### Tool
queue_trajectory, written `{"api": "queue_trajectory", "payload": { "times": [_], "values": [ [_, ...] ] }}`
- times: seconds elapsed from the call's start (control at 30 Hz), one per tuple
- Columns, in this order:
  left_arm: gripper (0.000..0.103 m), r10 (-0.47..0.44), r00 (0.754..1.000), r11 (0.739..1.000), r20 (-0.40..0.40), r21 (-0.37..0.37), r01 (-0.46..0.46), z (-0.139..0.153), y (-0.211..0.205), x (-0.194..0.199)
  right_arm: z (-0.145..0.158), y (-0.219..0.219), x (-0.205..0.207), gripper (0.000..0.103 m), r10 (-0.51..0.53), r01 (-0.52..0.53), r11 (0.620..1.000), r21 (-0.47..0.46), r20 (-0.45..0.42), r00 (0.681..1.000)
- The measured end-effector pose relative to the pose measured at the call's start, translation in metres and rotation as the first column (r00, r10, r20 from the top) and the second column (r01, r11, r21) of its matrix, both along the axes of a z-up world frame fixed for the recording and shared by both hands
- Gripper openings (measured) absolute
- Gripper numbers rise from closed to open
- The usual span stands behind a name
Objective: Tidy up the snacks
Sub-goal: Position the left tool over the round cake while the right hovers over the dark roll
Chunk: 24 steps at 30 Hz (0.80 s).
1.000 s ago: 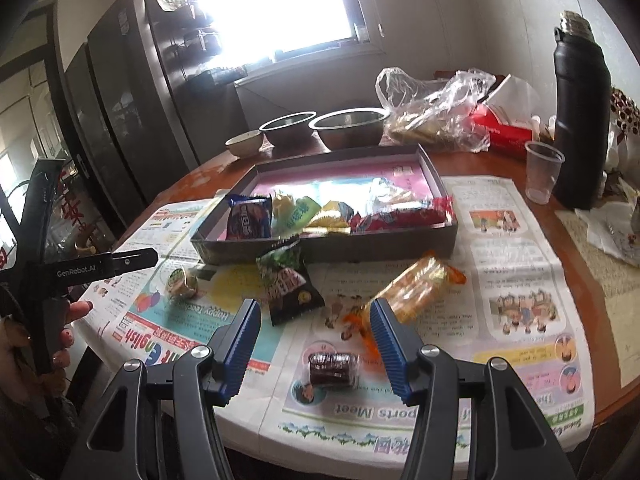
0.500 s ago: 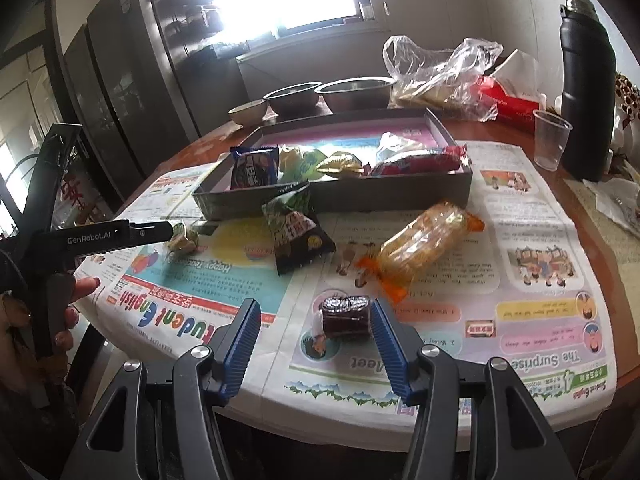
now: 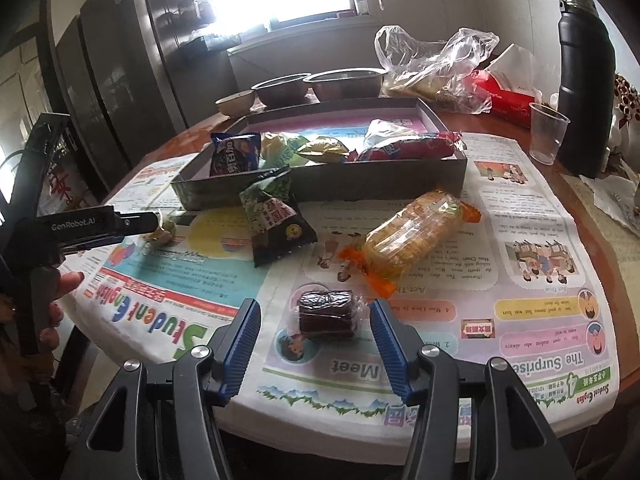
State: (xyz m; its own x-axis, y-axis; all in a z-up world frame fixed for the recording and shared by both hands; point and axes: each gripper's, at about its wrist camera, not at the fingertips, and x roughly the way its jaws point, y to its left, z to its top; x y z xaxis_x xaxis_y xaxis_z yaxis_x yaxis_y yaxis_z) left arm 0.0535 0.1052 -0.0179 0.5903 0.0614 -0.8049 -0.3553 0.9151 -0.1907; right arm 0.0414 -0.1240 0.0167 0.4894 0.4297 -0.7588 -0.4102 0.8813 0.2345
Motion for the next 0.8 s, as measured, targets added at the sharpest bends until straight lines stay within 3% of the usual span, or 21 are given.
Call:
{"api": "queue_trajectory", "payload": {
  "times": [0.3, 0.57, 0.8],
  "values": [
    [0.079, 0.039, 0.999, 0.999, -0.020, -0.013, -0.039, -0.008, 0.000, 0.009, -0.004, 0.009, -0.001, 0.056, 0.043, -0.040, 0.997, -0.061, 0.051, 0.998],
    [0.079, 0.049, 0.998, 0.999, -0.038, 0.010, -0.049, -0.015, -0.008, 0.018, -0.011, 0.011, 0.001, 0.045, 0.058, -0.052, 0.994, -0.093, 0.069, 0.996],
    [0.078, 0.065, 0.998, 0.998, -0.023, 0.022, -0.064, -0.016, -0.006, 0.020, -0.012, 0.016, 0.001, 0.042, 0.082, -0.072, 0.992, -0.108, 0.098, 0.992]
  ]
}}
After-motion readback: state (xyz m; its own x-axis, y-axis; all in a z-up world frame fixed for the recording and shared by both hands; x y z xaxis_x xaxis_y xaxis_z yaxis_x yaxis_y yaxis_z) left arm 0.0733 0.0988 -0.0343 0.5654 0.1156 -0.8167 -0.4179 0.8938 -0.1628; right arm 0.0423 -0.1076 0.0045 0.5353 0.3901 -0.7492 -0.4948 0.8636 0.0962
